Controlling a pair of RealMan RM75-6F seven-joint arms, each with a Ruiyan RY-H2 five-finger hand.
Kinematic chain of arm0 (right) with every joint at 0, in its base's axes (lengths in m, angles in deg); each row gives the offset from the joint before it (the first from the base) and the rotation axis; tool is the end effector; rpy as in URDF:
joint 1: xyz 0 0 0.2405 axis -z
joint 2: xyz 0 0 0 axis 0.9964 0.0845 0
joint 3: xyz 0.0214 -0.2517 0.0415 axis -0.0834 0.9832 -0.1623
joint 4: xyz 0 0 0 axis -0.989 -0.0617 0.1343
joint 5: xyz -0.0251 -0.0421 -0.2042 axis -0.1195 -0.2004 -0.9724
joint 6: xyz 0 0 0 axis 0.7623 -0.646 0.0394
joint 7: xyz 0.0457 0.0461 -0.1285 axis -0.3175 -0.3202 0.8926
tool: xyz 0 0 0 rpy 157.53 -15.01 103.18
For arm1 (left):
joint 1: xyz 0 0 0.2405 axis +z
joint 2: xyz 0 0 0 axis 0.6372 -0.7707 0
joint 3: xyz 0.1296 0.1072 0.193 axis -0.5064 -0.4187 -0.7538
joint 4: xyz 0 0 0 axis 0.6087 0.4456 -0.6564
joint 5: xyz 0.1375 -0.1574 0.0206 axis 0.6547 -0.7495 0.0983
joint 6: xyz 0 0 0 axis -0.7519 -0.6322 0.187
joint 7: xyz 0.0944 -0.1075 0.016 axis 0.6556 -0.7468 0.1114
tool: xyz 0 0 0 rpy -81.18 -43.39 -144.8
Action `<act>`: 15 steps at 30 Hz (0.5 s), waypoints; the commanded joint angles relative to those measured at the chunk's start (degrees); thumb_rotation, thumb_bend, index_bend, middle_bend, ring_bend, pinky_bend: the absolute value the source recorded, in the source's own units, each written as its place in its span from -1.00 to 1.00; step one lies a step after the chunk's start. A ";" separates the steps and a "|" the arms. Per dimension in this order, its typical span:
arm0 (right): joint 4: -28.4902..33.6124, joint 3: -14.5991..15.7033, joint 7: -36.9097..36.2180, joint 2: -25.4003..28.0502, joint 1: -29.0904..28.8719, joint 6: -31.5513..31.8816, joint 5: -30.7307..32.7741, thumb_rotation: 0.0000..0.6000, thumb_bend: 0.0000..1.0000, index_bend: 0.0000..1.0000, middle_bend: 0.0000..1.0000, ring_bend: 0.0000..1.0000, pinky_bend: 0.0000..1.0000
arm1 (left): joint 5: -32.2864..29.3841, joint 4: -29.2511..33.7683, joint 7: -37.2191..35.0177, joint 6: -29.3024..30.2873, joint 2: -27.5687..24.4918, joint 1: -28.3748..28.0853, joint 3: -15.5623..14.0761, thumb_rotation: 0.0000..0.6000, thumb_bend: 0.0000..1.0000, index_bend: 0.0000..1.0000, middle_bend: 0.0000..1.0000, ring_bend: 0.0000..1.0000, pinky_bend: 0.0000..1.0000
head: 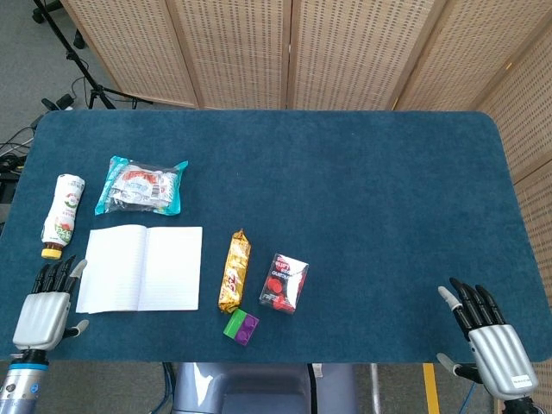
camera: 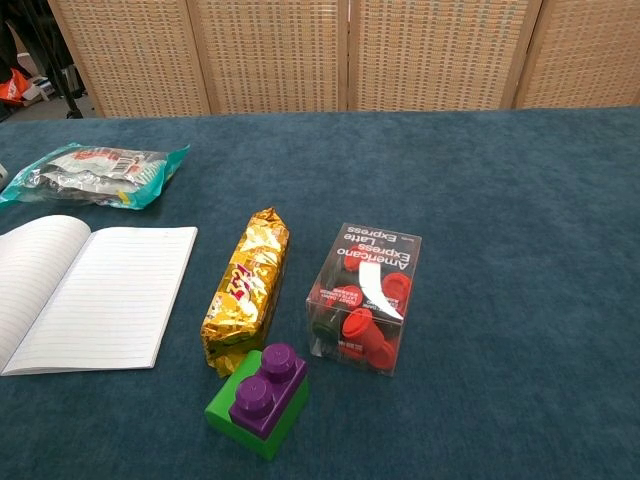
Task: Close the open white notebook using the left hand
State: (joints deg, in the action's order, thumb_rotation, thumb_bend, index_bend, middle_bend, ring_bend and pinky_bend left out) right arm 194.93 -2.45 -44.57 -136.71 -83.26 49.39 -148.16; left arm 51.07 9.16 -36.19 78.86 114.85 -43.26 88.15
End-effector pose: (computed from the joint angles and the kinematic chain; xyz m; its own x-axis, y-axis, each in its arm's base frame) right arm -0.2545 -0.1130 0.1616 0.3810 -0.0931 0.9199 -0.9149 -0.1812 0.3606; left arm -0.3063 0.1629 0.0876 0.5301 0.1740 0.8299 0.8402 0.0240 -0.5417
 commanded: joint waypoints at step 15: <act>0.06 0.16 0.26 -0.08 -0.02 -0.21 -0.30 1.00 -0.92 -1.00 -1.00 -1.00 -1.00 | -3.77 -7.57 -0.47 -4.60 5.80 -3.22 1.26 1.00 -0.78 -1.00 -1.00 -1.00 -1.00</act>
State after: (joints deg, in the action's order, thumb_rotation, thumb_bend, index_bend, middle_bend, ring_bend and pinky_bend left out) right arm 195.00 -2.29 -44.31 -136.79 -83.27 49.18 -148.46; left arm 47.39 1.67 -36.67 74.37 120.56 -46.39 89.39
